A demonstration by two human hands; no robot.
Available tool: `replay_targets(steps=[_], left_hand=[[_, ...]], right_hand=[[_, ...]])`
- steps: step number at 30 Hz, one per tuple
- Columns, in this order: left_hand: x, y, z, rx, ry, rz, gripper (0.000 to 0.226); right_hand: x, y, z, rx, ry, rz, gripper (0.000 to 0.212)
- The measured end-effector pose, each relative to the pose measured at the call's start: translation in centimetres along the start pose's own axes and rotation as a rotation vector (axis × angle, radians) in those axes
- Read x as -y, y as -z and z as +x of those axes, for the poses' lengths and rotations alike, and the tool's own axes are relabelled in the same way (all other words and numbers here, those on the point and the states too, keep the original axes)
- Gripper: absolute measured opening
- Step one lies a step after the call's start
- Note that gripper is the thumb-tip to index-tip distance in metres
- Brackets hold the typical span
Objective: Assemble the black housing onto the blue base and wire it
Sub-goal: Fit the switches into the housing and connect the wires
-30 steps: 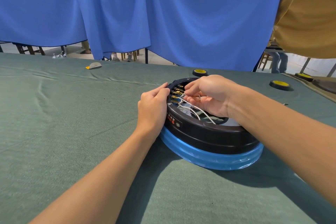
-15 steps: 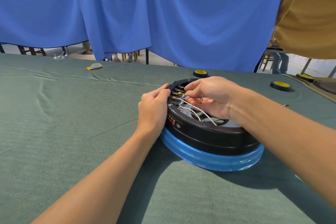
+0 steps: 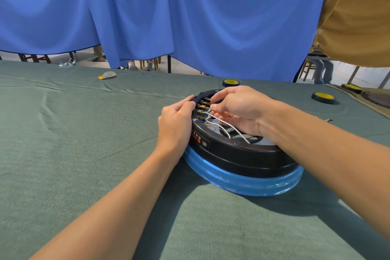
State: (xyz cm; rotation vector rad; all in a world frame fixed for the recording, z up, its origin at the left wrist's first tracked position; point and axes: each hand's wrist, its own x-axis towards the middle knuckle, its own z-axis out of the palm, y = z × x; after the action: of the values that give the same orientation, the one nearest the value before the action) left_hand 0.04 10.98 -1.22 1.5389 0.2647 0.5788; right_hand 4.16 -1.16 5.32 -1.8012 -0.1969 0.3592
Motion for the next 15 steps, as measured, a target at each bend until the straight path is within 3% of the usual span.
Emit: replay_targets(steps=[6,15], left_hand=[[0.02,-0.04,0.10,0.002,-0.002,0.006,0.032],[0.18,0.09,0.22,-0.010,-0.010,-0.002,0.031]], right_hand=[[0.20,-0.60,0.22,-0.044,0.028,-0.069,0.009],[0.25,-0.58,0.48,-0.057,0.001,-0.071,0.014]])
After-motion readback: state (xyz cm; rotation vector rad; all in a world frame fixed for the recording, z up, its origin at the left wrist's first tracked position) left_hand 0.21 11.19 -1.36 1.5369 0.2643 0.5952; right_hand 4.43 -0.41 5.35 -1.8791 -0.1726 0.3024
